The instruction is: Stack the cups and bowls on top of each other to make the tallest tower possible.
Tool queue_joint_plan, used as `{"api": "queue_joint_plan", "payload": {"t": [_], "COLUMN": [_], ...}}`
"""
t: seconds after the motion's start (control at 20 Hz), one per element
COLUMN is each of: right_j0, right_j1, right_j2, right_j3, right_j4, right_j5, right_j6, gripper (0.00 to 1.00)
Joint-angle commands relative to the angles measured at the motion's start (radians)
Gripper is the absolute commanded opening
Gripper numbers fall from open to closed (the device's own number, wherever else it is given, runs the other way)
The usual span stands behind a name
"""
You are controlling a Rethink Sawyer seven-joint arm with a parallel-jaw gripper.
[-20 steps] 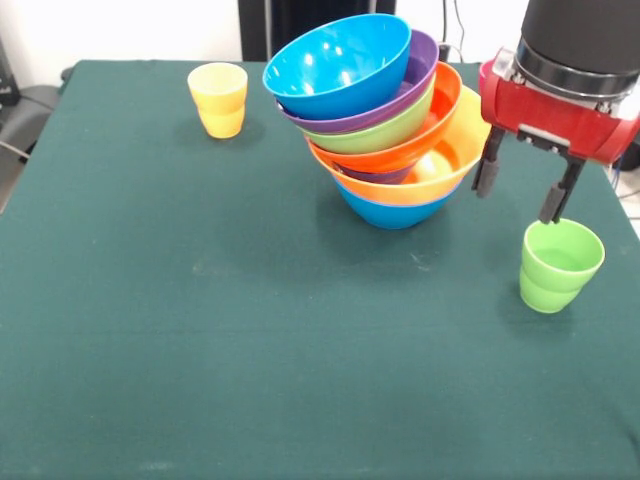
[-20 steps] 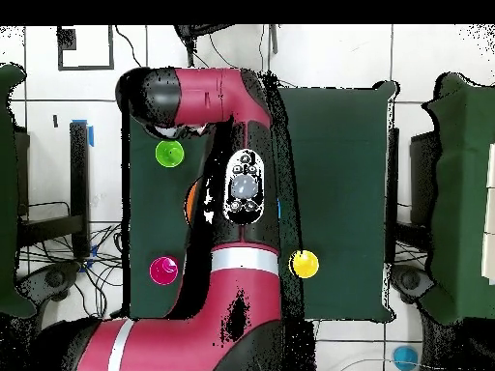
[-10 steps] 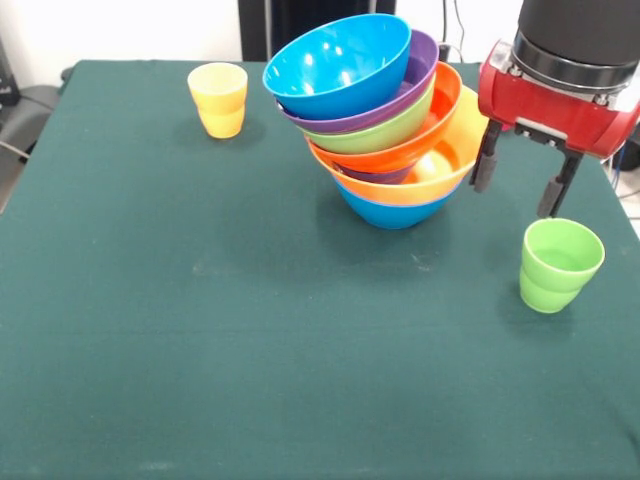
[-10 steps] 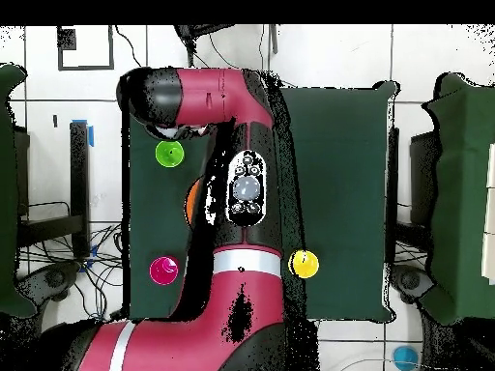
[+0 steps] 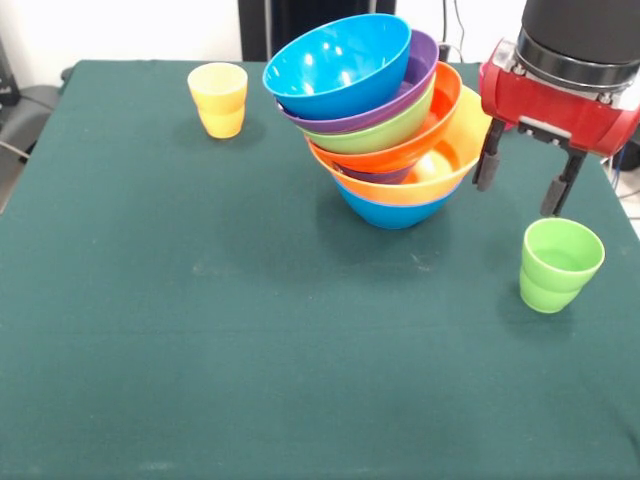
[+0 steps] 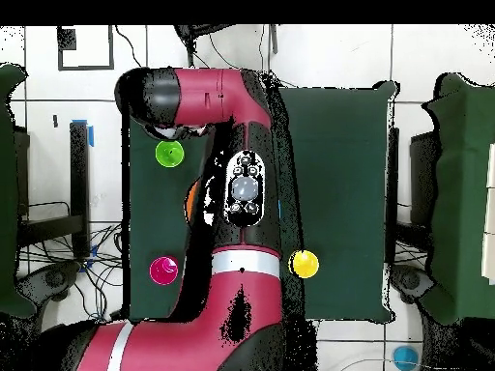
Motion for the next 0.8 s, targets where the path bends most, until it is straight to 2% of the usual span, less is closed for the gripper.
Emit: {"api": "queue_joint_plan", "payload": {"t": [0.05, 0.5, 0.8], "right_j0": [0.028, 0.057, 0.065], "right_j1": [-0.028, -0.032, 0.031], "right_j2": [0.070, 0.064, 0.052], "right_j3": [0.076, 0.082, 0.012], "right_j4": [-0.012, 0.006, -0.003], "right_j5": [0.033, 0.029, 0.011], "right_j6": [-0.032, 0.031, 0.059], "gripper": [1.00, 1.00, 1.00]}}
